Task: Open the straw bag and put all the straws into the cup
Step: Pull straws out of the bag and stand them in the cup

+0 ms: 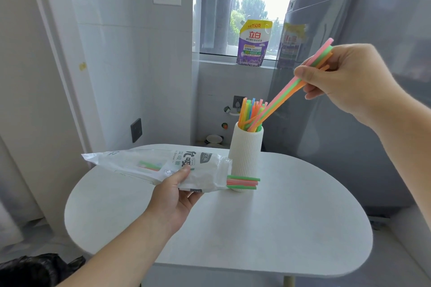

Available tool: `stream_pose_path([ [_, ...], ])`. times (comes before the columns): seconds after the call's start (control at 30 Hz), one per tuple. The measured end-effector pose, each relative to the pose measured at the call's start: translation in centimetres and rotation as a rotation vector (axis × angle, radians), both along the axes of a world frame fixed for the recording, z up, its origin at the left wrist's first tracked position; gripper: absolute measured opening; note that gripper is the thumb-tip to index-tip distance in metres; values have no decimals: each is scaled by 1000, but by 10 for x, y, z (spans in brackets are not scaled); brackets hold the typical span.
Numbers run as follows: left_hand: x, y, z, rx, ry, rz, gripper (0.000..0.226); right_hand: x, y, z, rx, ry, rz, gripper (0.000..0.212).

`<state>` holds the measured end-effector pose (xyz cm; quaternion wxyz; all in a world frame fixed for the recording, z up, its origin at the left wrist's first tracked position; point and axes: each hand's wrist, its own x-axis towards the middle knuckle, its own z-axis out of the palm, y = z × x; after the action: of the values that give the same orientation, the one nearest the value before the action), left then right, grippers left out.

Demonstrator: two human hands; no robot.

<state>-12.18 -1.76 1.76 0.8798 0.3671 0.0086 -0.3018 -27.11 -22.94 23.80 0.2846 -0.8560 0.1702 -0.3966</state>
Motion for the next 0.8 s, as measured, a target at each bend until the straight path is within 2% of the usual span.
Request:
stream_pose_path([
  [0.13,-1,-1,0,1,2,1,39,22,-4,2,105,41,18,6],
  [0.27,0,0,0,6,2,0,38,43,-8,-2,118,114,-2,10],
  [0.67,2,0,-1,4,3,-2,38,88,-10,-37,-170,335,-37,25],
  [0.8,3,0,-1,14,9,-6,35,94,-10,-46,-198,347,-76,26],
])
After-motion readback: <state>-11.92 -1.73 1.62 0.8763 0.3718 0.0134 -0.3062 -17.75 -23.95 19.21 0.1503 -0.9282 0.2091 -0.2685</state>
